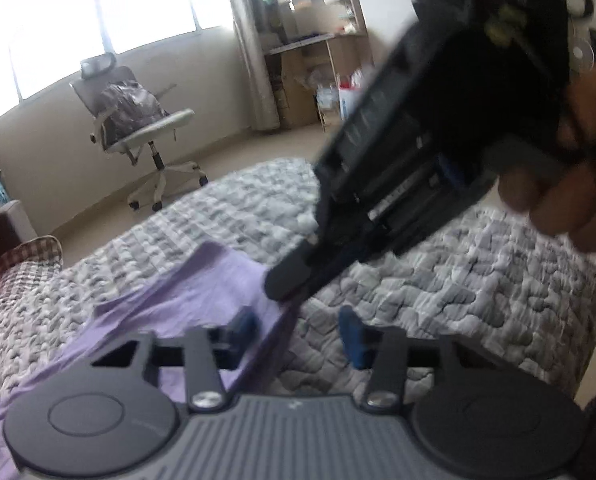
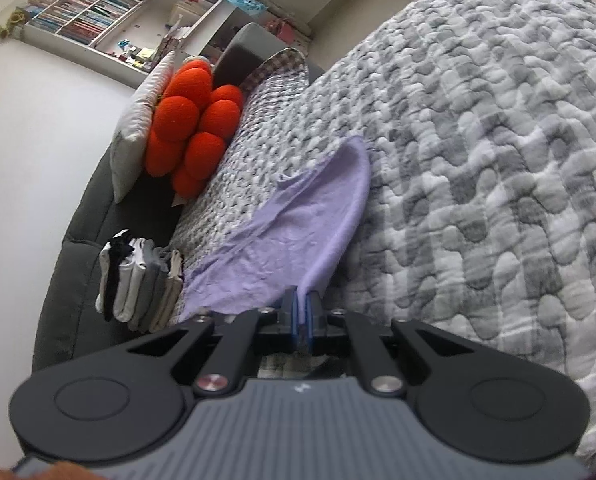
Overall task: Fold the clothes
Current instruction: 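Lift and fold the held shirt end over with the right gripper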
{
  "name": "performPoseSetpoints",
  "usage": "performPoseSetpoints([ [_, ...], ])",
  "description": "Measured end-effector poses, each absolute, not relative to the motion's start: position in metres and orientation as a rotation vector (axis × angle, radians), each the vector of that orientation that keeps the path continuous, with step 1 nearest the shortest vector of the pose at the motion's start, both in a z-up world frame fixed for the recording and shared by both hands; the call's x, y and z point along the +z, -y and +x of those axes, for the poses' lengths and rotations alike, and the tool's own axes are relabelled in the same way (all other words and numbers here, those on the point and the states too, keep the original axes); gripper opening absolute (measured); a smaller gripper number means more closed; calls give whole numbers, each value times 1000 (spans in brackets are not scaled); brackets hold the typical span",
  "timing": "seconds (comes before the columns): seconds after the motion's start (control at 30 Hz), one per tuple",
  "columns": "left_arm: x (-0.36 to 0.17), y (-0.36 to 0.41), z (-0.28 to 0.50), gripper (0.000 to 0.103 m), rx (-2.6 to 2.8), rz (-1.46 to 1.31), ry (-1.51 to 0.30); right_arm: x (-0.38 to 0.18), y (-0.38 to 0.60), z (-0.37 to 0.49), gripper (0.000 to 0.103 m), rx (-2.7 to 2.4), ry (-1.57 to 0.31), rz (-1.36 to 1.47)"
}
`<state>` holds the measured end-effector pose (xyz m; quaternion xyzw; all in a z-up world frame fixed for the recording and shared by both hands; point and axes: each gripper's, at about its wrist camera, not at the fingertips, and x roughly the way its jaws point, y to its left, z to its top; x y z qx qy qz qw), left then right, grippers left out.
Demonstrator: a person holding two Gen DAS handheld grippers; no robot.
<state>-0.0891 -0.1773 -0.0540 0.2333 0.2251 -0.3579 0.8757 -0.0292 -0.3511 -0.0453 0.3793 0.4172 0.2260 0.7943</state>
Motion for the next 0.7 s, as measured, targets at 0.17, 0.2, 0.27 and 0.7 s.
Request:
performPoseSetpoints([
  [0.17, -53, 177, -79, 5, -690, 451, -514, -47, 349, -22, 8, 498, -916, 792],
  [0.2, -53, 175, -77, 5, -687, 437, -525, -47, 349, -21, 13, 501, -915, 789],
  [0.27, -52, 173, -76, 5, -684, 422, -533, -47, 350, -19, 15, 498, -909, 782],
  [0.7, -42, 164, -71, 5, -656, 289, -577, -61, 355, 17, 38, 392, -872, 730],
])
